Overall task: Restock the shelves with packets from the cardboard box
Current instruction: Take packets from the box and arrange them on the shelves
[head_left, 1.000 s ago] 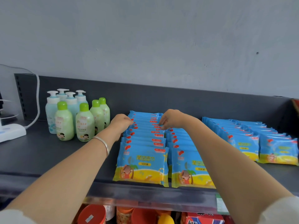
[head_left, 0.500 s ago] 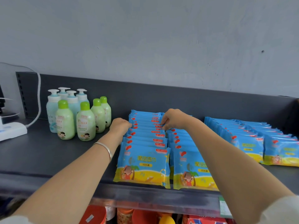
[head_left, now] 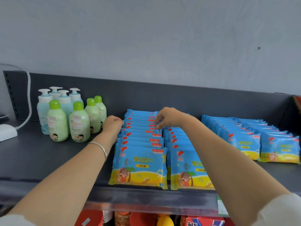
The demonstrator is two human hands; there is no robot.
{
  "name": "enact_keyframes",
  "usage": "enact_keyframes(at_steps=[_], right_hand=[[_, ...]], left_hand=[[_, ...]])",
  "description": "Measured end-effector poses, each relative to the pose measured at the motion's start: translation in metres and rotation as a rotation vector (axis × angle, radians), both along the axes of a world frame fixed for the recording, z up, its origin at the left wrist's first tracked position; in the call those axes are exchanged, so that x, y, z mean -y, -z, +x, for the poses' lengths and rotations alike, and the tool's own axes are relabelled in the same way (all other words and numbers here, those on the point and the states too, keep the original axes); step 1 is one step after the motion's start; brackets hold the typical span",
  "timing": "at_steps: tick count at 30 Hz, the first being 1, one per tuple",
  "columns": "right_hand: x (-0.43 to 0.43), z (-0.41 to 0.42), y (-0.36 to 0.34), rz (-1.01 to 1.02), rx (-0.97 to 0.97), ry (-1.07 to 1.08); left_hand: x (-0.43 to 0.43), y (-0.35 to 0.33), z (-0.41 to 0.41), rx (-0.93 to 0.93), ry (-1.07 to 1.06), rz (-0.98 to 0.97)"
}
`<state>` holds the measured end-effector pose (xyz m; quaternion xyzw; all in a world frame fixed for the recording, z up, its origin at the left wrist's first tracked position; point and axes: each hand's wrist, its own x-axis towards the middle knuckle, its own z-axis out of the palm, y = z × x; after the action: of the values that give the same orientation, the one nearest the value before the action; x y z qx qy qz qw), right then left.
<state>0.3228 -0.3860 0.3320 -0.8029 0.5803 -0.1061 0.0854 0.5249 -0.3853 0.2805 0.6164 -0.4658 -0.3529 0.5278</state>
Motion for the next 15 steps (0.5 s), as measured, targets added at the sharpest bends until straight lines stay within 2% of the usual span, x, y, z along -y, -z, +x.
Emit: enact_keyframes(at_steps=[2,6,15], right_hand=[[-0.003,0.001,0.000,-0.066,-0.020,0.019],[-0.012,0.004,-0.001,-0.120,-0.048,0.036],[-0.019,0.010,0.007,-0.061,-0.102,0.033]], left_hand=[[-0.005,-0.001,0.001,-0.075,0.029,0.017],[-0.024,-0.004,-0.001,-0.358,0.118,0.065],[-0.037,-0.001,0.001,-0.405,0.292,0.184]])
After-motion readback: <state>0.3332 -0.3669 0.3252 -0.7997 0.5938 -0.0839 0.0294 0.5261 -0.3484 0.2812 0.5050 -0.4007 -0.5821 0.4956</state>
